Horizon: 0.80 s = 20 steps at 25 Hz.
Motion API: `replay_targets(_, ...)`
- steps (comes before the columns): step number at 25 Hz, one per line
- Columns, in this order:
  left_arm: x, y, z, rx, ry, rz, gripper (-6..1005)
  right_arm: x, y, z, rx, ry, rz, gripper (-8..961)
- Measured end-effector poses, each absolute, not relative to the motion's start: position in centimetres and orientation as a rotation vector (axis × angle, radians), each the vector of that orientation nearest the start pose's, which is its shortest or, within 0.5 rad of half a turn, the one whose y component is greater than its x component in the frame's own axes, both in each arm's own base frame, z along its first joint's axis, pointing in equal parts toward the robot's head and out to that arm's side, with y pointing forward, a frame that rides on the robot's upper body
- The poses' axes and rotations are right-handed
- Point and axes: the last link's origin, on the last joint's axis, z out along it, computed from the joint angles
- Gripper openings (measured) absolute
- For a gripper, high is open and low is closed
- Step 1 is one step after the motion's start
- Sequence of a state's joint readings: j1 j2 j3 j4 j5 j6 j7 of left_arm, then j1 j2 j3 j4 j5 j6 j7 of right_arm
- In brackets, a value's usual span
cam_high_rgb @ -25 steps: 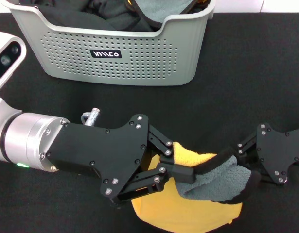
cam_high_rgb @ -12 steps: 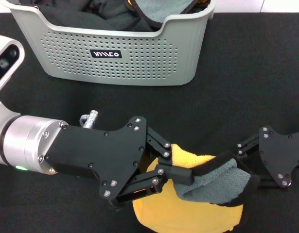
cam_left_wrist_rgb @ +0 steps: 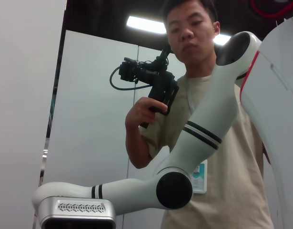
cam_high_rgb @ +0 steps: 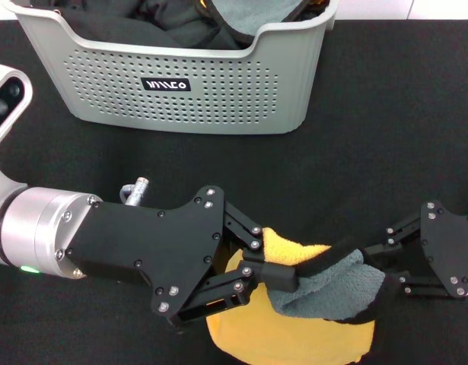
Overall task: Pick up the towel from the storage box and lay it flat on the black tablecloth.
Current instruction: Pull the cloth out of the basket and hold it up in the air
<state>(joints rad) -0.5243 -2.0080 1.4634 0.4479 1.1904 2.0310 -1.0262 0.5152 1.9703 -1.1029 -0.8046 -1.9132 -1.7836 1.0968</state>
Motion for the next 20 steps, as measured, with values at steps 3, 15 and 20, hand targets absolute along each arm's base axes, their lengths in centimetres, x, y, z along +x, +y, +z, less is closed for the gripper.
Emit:
replay_targets(3, -18.93, 24.6, -1.24, -3.001, 0.023, -1.644, 86, 23.63, 30.0, 1.17, -3.149, -0.243, 0.494, 276)
replay_targets(15, -19.09, 24.43, -1.27, -2.995, 0.011, -1.646, 89, 23.49, 29.83, 1.21, -3.15, -0.281, 0.511, 269)
replay_targets(20, -19.09, 24.43, -1.26, -2.991, 0.013, -1.648, 90, 23.47, 29.83, 1.17, -3.149, -0.283, 0.511, 224)
